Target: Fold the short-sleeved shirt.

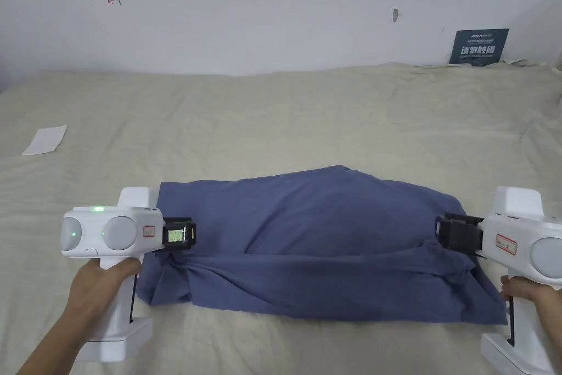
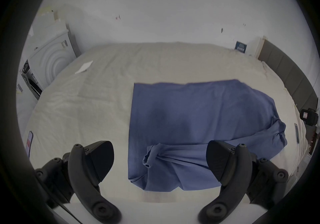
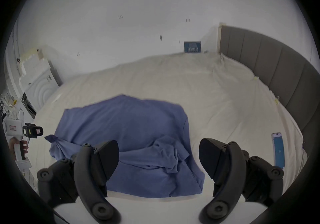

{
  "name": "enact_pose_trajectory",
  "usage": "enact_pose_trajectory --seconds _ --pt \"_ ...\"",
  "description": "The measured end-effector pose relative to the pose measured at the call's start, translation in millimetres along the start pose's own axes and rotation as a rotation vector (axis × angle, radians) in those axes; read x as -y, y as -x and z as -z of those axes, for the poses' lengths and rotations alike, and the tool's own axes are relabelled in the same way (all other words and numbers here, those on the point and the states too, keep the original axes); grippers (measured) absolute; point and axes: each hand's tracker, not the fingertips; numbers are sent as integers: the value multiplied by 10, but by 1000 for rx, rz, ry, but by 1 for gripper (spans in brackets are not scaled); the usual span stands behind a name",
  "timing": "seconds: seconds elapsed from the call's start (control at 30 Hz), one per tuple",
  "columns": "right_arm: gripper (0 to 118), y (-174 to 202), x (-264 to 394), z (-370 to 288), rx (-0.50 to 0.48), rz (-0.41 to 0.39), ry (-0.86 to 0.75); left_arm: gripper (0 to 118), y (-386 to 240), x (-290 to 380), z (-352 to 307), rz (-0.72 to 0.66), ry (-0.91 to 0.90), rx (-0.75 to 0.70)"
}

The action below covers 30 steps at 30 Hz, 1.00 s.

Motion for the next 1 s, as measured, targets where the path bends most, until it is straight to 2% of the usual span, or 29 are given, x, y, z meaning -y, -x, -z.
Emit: enact_pose_trajectory --seconds 0.17,0.2,0.3,0.4,0.43,0.47,0.53,0.6,0.63,0.7,0.87,1.0 --pt "101 44 17 -472 18 -21 -158 110 -36 89 -444 -7 -150 2" --pt "101 58 32 -564 20 -30 -184 108 -50 129 -544 -8 -196 4" --pt "98 88 104 -805 41 -44 -268 89 -116 272 -846 0 -302 4" --pt "72 106 192 -1023 53 -32 -333 78 -139 423 -1007 12 -383 3" --pt "57 94 225 -1069 49 -24 -344 71 -157 484 -1067 26 -412 10" --pt "49 90 253 -1116 48 -20 -357 63 -177 541 -1118 37 -433 11" --pt "32 96 313 -1192 60 -28 -383 35 -215 652 -1185 66 -473 0" --pt "9 107 381 -1237 93 -69 -420 22 -257 760 -1247 70 -491 -3" --pt "3 108 416 -1259 105 -78 -438 16 -262 790 -1251 69 -494 4" --pt "0 100 472 -1283 98 -84 -445 1 -305 905 -1265 74 -509 7" --pt "0 124 595 -1320 124 -138 -478 0 -349 1048 -1280 95 -517 -25" --pt "0 110 622 -1325 123 -131 -480 0 -319 1079 -1297 98 -506 -37"
